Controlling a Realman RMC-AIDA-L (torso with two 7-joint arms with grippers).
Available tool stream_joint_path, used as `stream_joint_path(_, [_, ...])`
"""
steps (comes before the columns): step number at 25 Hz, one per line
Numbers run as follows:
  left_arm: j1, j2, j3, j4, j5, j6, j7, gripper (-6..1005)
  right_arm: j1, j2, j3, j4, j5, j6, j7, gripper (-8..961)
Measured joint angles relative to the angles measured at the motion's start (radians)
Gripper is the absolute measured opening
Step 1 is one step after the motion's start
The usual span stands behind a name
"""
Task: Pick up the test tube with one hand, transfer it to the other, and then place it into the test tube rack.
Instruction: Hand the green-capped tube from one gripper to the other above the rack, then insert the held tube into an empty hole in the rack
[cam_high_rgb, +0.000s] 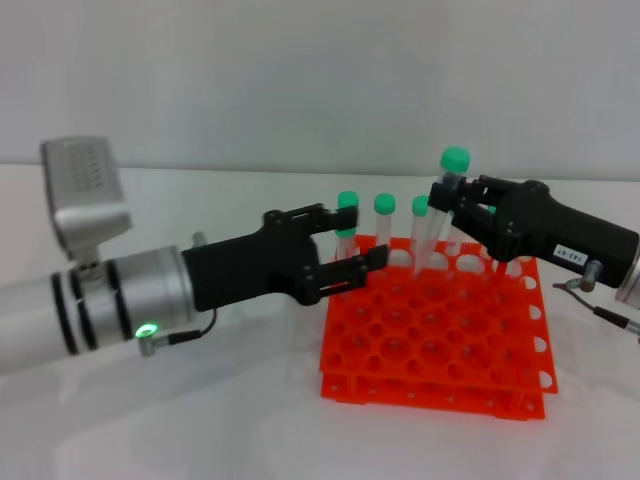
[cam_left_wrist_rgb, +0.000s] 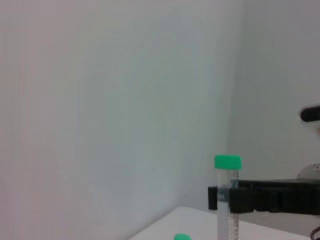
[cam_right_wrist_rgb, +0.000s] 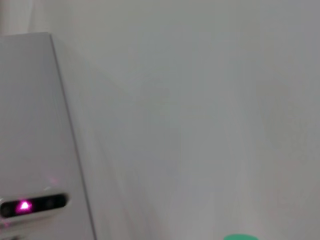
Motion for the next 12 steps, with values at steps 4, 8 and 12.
stream_joint_path(4, [0.039,0.0,0.0,-0.017,-0.05,0.005,0.04,685,-0.005,0.0,0.026,-0.001,-0.001,0.012,-0.016,205])
stream_joint_path(8, [0.122,-0.001,0.0,-0.077,-0.219,0.016,0.166,692,-0.009,0.006,0.038,-0.002,-0.002,0.042,-0.044,206])
stream_joint_path(12, [0.191,-0.002,0.0,-0.157,-0.42,0.026,0.346,700,-0.004,0.026,0.037,-0.003,-0.002,0.081,-0.076,205])
